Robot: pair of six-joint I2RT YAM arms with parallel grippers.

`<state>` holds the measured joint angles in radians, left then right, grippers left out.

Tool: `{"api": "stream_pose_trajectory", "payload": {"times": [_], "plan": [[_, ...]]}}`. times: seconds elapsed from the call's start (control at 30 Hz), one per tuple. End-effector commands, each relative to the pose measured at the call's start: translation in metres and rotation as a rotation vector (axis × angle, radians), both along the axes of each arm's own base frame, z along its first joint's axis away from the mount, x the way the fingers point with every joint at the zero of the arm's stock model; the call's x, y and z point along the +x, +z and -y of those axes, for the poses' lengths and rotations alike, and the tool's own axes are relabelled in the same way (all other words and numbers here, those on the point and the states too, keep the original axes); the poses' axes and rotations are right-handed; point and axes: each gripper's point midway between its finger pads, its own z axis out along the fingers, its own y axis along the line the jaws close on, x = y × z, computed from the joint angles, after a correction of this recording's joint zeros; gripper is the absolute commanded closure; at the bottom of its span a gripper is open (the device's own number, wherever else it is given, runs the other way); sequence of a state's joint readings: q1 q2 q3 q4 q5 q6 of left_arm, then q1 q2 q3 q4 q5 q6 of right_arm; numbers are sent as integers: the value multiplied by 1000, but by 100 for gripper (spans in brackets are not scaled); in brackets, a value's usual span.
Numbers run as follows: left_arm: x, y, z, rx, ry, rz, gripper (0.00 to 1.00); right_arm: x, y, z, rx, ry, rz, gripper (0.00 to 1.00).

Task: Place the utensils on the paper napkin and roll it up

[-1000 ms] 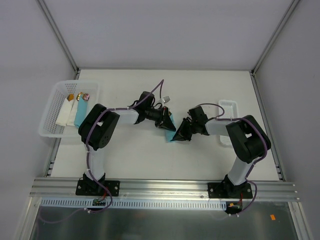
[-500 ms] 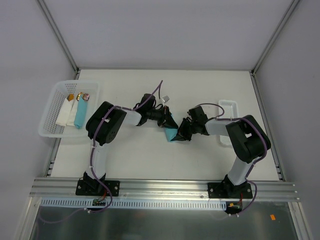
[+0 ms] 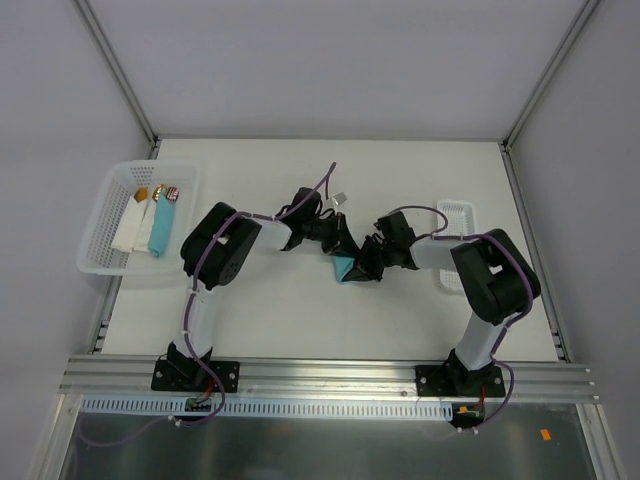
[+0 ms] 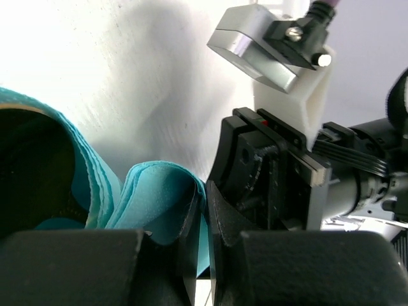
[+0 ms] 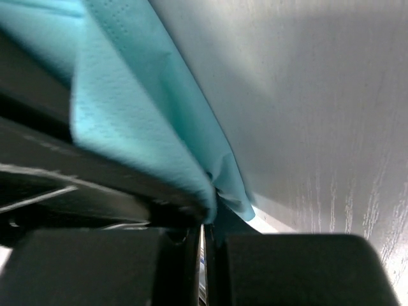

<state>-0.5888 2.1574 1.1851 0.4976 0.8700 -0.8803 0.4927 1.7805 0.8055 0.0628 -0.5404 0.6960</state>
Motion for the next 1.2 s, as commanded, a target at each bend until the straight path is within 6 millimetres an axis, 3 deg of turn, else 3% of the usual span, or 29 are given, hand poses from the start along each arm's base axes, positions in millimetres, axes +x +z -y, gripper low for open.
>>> {"api": "stream_pose_trajectory", "payload": {"times": [0.0, 0.27, 0.37, 0.4, 0.63, 0.77, 0.9, 1.0, 1.17], "plan": [[9, 0, 13, 17, -7, 84, 92, -22, -46, 30, -191, -1, -83, 100], [7, -40, 4, 150, -5, 39, 93, -20, -36, 27, -174, 11, -64, 100], [8, -48, 1, 183, -5, 39, 93, -20, -28, 30, -184, 26, -35, 88], [6, -52, -1, 198, -8, 25, 93, -20, -20, 31, -185, 28, -21, 81], [2, -67, -5, 237, -25, 5, 94, -23, 31, 35, -158, 63, 96, 74], [1, -73, -8, 262, -33, 1, 94, -15, 66, 31, -107, 63, 197, 75], [-2, -77, -10, 277, -43, -2, 94, 1, 80, 21, -81, 64, 244, 87], [-4, -80, -11, 294, -54, 3, 94, 16, 81, 10, -62, 61, 258, 94], [-9, -83, -13, 304, -68, 4, 93, 34, 71, 1, -63, 58, 259, 96]]}}
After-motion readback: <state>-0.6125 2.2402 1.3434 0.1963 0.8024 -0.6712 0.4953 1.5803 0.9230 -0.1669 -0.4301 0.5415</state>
